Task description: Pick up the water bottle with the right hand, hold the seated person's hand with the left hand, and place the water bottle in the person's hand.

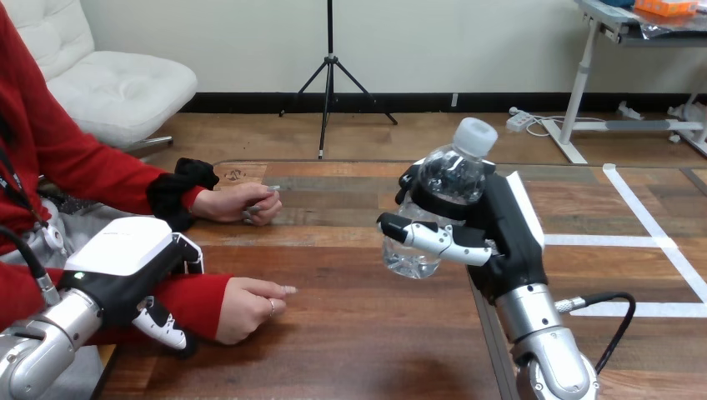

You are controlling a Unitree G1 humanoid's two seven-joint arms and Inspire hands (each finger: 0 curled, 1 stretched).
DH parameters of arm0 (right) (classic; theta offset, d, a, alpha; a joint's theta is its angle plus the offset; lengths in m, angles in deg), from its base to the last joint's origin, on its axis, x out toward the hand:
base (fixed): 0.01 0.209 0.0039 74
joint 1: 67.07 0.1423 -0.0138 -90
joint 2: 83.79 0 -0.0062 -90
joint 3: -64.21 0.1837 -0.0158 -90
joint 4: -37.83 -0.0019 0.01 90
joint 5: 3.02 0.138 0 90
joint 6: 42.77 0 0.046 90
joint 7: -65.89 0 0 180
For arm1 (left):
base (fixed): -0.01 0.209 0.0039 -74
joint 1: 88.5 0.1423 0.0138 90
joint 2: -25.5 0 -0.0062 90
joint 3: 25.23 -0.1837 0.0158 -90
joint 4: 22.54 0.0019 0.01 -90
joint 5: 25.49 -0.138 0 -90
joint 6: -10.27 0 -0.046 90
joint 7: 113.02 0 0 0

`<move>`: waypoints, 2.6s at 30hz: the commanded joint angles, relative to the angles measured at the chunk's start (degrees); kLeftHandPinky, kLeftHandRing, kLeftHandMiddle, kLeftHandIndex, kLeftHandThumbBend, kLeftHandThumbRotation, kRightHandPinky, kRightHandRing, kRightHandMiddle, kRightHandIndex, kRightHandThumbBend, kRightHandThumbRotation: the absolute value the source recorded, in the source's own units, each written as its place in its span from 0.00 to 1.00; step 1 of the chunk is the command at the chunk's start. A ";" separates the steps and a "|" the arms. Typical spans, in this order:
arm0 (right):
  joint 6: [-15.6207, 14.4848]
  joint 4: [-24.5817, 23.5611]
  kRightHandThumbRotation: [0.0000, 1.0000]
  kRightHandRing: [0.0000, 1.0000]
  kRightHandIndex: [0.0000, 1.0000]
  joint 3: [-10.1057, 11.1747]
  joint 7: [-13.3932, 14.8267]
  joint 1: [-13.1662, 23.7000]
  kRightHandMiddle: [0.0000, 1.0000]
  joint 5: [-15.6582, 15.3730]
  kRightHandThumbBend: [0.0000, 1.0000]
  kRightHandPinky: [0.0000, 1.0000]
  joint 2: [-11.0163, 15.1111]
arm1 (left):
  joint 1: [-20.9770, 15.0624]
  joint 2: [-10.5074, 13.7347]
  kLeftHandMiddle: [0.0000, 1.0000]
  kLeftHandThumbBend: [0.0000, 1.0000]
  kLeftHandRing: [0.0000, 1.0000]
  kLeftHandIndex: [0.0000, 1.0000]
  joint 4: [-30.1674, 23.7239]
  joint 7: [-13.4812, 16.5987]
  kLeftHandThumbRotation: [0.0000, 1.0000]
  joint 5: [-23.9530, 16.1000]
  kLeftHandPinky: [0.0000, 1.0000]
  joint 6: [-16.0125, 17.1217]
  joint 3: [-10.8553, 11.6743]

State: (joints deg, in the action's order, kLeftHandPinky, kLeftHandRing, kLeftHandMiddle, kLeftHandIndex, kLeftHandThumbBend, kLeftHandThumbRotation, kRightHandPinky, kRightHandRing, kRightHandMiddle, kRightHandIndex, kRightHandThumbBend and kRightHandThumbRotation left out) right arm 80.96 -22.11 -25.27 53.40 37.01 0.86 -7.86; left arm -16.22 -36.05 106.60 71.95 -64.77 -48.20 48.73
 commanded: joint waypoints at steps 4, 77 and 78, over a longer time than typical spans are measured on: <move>1.76 0.66 0.00 0.35 0.43 -0.44 1.08 5.78 0.42 -0.67 0.83 0.31 -1.71 | -1.91 0.09 0.38 0.97 0.33 0.39 -8.00 0.02 0.00 3.26 0.27 1.07 3.17; 9.21 11.42 0.00 0.33 0.42 -2.64 5.25 10.32 0.40 -6.62 0.84 0.29 -3.85 | 0.81 -3.22 0.35 1.00 0.30 0.35 -26.15 -7.21 0.00 7.58 0.27 -2.54 7.96; 9.27 11.49 0.00 0.33 0.42 -2.66 5.31 10.35 0.40 -6.67 0.84 0.29 -3.89 | 0.80 -3.25 0.35 1.00 0.30 0.35 -26.18 -7.23 0.00 7.59 0.27 -2.56 7.94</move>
State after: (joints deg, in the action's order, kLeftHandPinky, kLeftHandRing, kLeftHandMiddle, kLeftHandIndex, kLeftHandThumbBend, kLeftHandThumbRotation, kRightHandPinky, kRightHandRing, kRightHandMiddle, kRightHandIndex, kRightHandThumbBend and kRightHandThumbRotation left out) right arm 87.25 -10.46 -27.71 57.57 40.44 -5.95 -10.09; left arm -10.88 -36.92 87.90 63.75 -59.80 -51.98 54.63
